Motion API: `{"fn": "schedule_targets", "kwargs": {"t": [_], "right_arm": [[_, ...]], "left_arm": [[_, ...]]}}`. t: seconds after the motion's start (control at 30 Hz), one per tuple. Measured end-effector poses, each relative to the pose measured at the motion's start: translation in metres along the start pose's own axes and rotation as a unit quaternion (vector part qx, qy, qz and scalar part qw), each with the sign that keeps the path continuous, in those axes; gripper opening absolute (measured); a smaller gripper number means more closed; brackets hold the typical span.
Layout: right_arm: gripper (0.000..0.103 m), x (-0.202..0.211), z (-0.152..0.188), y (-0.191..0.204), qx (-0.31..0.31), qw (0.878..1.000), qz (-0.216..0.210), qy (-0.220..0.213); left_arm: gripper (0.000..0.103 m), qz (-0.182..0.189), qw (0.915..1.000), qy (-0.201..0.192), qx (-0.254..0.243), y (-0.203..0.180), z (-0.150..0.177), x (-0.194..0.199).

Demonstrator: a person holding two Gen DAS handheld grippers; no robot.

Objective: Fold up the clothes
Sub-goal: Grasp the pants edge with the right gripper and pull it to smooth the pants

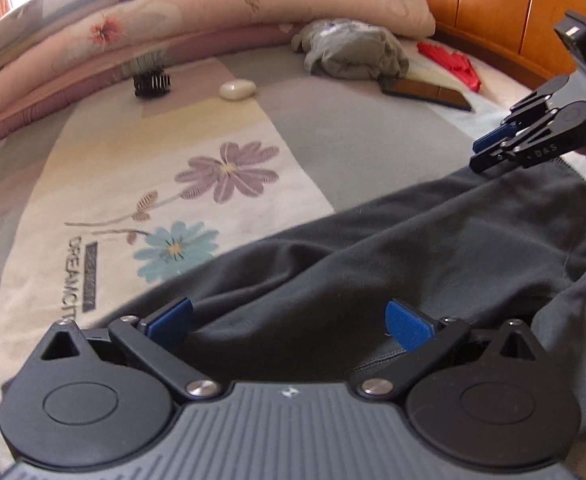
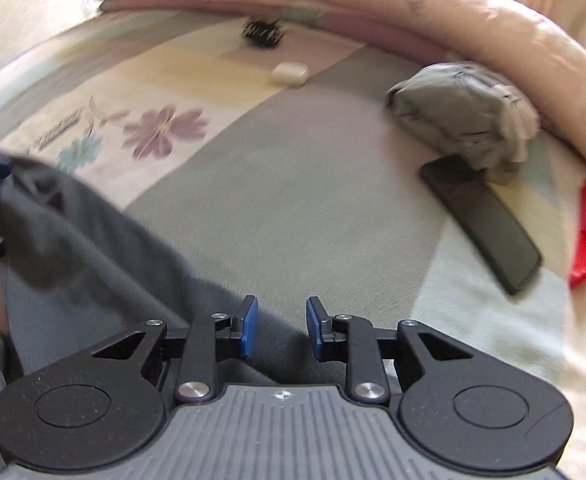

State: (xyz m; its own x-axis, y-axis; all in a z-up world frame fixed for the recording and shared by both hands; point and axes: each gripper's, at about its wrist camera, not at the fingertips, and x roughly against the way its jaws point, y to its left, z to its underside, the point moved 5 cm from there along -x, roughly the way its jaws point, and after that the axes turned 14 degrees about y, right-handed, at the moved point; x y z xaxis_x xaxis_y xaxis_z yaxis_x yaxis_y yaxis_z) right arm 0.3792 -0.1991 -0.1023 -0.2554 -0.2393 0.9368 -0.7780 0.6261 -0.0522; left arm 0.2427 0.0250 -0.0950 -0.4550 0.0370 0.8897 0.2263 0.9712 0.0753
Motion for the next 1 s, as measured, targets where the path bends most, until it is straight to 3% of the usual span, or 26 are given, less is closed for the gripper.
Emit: {"fn": "schedule_targets", "kwargs": {"t": [0.03,0.2,0.3,0.33,0.37,0.4,0.43,0.47,0.5,0.7,1.0], "right_arm": [[0.033,-0.005,0.003,0.002,0.016,1.0,0.003,0.009],[0.063,-0.01,0.012,0.005,0.083,0.995,0.052,0.002],[0.062,-0.014,0.007,-0.004,0.062,0.998,0.013,0.023],[0.06,-0.016,0.006,-0.007,0.052,0.998,-0.004,0.031],[0.05,-0.015,0.007,-0.008,0.05,0.998,-0.022,0.035],[0.03,-0.013,0.008,-0.006,0.057,0.997,-0.036,0.039],[0.021,-0.01,0.011,-0.001,0.07,0.996,-0.041,0.041],[0.009,-0.009,0.013,0.004,0.081,0.995,-0.031,0.041],[0.005,-0.007,0.014,0.008,0.089,0.995,-0.021,0.039],[0.004,-0.001,-0.009,-0.011,0.025,0.999,0.029,-0.021],[0.001,0.006,-0.015,-0.059,-0.059,0.997,0.025,-0.04]], "left_arm": [[0.102,-0.001,1.0,0.005,0.001,-0.002,0.001,-0.006],[0.102,0.002,0.9998,0.016,0.007,-0.006,0.008,-0.017],[0.102,0.001,0.9998,0.016,0.009,-0.006,0.009,-0.017],[0.102,0.0,0.9998,0.016,0.009,-0.007,0.009,-0.017],[0.102,0.001,0.9999,0.014,0.009,-0.007,0.008,-0.016],[0.102,0.003,0.9999,0.013,0.008,-0.007,0.008,-0.015],[0.102,0.004,0.9999,0.011,0.008,-0.008,0.008,-0.013],[0.102,0.005,0.9999,0.009,0.007,-0.008,0.007,-0.012],[0.102,0.007,0.9999,0.007,0.006,-0.008,0.007,-0.01],[0.102,0.005,0.9997,-0.025,0.005,-0.011,-0.005,0.009],[0.102,0.002,0.9986,-0.048,0.019,-0.008,-0.021,0.023]]}}
